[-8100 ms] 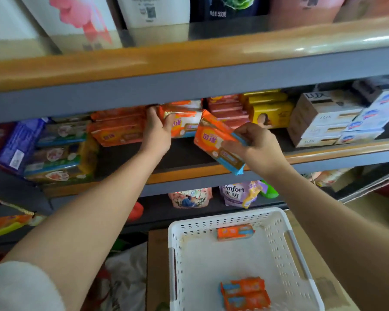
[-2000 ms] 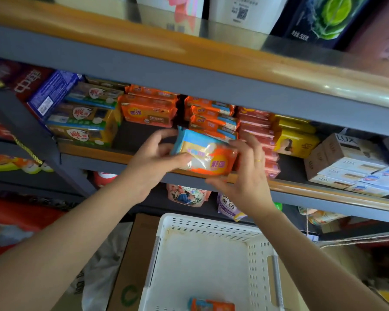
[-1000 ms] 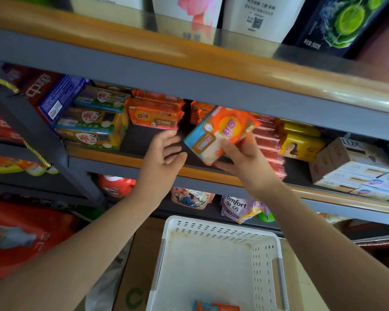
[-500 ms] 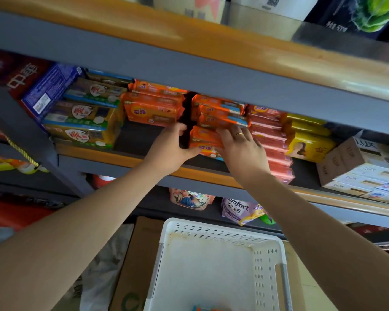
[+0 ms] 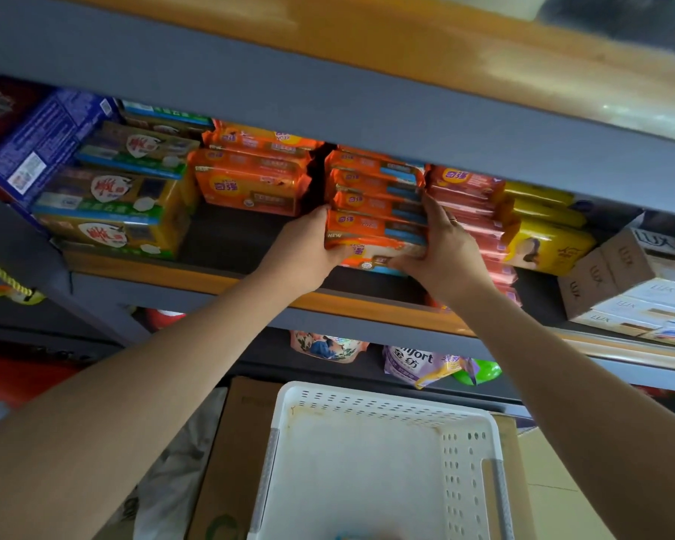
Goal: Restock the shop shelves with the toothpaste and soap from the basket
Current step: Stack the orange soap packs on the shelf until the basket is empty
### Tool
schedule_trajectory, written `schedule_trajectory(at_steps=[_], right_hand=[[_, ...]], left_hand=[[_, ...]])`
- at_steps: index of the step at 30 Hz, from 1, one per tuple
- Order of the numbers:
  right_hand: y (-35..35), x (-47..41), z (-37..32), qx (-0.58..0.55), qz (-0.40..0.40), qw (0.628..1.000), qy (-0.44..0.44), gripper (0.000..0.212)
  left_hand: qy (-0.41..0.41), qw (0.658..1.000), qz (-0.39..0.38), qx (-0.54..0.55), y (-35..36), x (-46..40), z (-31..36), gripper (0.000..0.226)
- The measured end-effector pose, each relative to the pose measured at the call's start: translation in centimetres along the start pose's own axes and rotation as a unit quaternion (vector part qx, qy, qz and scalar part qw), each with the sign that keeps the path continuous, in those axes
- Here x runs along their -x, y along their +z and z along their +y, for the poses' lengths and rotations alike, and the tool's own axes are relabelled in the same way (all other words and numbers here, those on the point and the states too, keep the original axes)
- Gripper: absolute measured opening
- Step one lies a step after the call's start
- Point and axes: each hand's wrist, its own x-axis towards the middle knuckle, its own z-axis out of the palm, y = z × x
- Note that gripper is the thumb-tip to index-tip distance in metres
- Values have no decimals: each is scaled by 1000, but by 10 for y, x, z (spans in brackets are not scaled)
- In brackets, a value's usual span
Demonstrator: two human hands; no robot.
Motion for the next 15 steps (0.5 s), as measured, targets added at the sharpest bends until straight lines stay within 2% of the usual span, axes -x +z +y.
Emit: schedule_trajectory(at_steps=[3, 6, 8, 11, 13, 15], right_hand=[[-3, -2, 0, 0, -10, 1000, -13, 91], [-6, 2, -4, 76, 7, 997, -5, 91], [-5, 17, -7, 91, 88, 991, -39, 82], [-6, 54, 3, 66, 253, 950, -171, 47], [1, 88, 21, 14, 242, 944, -224, 26], [19, 126, 42, -60, 147, 964, -213, 14]], left_hand=[[5, 1000, 2, -27, -2, 1, -2, 47], [1, 996, 12, -83, -1, 6, 0, 49], [10, 990, 54, -129, 0, 19, 2, 57], [117, 963, 169, -173, 4, 52, 2, 53], [206, 946, 183, -170, 15, 80, -3, 42], [267, 943, 111, -167, 36, 109, -11, 31]])
